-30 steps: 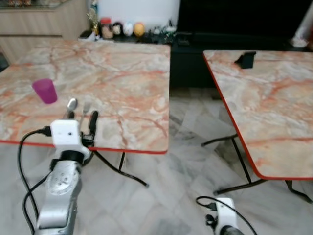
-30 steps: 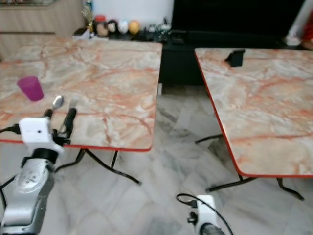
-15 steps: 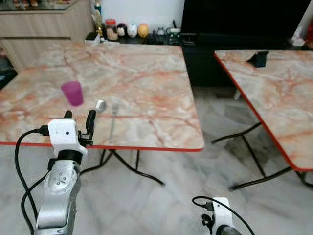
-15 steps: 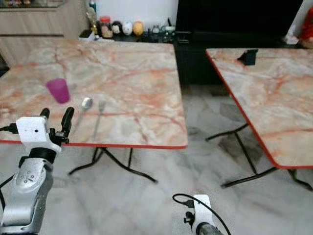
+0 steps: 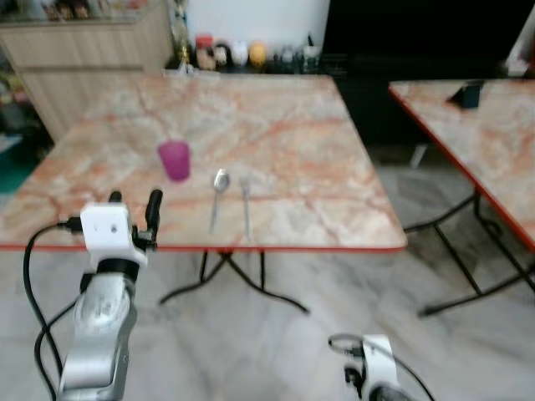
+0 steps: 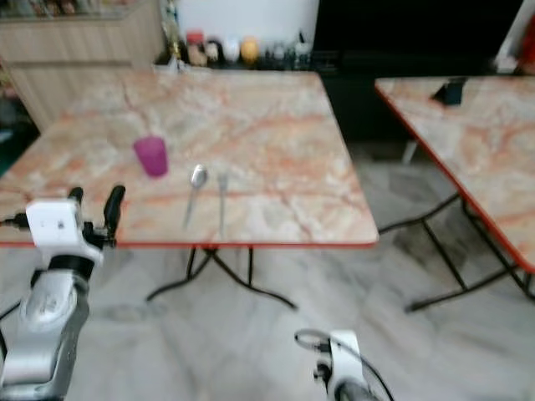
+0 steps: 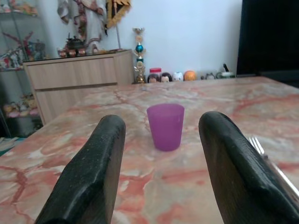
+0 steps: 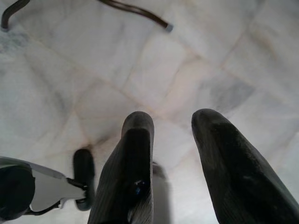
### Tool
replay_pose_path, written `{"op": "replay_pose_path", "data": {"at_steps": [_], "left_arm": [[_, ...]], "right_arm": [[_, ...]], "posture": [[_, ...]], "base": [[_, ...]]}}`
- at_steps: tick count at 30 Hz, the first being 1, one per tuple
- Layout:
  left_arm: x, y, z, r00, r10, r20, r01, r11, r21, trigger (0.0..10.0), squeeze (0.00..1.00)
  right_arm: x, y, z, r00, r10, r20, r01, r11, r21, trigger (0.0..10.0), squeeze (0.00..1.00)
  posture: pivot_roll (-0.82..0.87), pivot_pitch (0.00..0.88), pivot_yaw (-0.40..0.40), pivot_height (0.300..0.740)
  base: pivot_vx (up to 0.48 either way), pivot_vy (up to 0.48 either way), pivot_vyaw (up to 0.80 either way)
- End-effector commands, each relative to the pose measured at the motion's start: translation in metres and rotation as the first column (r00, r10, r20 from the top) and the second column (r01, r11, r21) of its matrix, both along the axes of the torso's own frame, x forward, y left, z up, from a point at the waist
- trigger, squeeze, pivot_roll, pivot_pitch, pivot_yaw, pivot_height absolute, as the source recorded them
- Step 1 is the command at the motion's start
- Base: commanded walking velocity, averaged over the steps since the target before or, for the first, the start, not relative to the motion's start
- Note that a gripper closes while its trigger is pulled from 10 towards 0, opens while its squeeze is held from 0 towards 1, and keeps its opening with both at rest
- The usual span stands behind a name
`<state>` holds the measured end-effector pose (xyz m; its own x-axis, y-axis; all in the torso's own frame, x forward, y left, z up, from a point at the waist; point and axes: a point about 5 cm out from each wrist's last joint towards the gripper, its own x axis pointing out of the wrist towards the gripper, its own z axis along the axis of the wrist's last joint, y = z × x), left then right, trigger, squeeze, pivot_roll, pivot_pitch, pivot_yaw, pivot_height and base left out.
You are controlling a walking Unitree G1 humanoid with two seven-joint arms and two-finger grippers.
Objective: Setting the table
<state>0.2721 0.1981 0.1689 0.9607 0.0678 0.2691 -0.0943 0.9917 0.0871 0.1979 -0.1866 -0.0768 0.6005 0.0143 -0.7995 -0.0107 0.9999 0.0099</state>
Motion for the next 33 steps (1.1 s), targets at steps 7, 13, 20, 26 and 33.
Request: {"op": "replay_pose_path", "data": {"at_steps": [7, 13, 20, 26, 33], "left_arm": [[0.001, -0.005, 0.002, 1.000, -0.014, 0.003, 0.014, 1.000, 0.015, 10.0, 0.00], [0.001, -0.003, 0.000, 1.000, -0.002, -0.002, 0.002, 1.000, 0.018, 10.0, 0.00], [-0.004, 0.005, -0.013, 0.998, 0.030, -0.048, -0.028, 0.999, 0.030, 10.0, 0.00], [-0.016, 0.026, -0.041, 0.983, 0.138, -0.121, -0.132, 0.990, 0.054, 10.0, 0.00], [-0.036, 0.044, -0.093, 0.938, 0.151, -0.313, -0.132, 0.988, 0.081, 10.0, 0.00]], "right_arm": [[-0.005, -0.006, -0.002, 1.000, -0.006, -0.013, 0.006, 1.000, -0.015, 10.0, 0.00], [-0.005, -0.005, -0.002, 1.000, -0.006, -0.013, 0.006, 1.000, -0.014, 10.0, 0.00], [-0.006, -0.005, -0.002, 1.000, -0.006, -0.014, 0.006, 1.000, -0.012, 10.0, 0.00], [-0.007, -0.004, -0.003, 1.000, -0.005, -0.015, 0.005, 1.000, -0.009, 10.0, 0.00], [-0.007, -0.003, -0.003, 1.000, -0.005, -0.016, 0.005, 1.000, -0.008, 10.0, 0.00]], "posture": [[-0.02, 0.000, -0.001, 0.707], [-0.02, 0.000, 0.004, 0.707], [-0.01, 0.000, 0.008, 0.707], [-0.01, 0.000, 0.012, 0.707], [-0.01, 0.000, 0.016, 0.707]], "base": [[0.000, 0.399, 0.00], [0.000, 0.218, 0.00], [0.000, 0.000, 0.00], [0.000, 0.000, 0.00], [0.000, 0.000, 0.00]]}}
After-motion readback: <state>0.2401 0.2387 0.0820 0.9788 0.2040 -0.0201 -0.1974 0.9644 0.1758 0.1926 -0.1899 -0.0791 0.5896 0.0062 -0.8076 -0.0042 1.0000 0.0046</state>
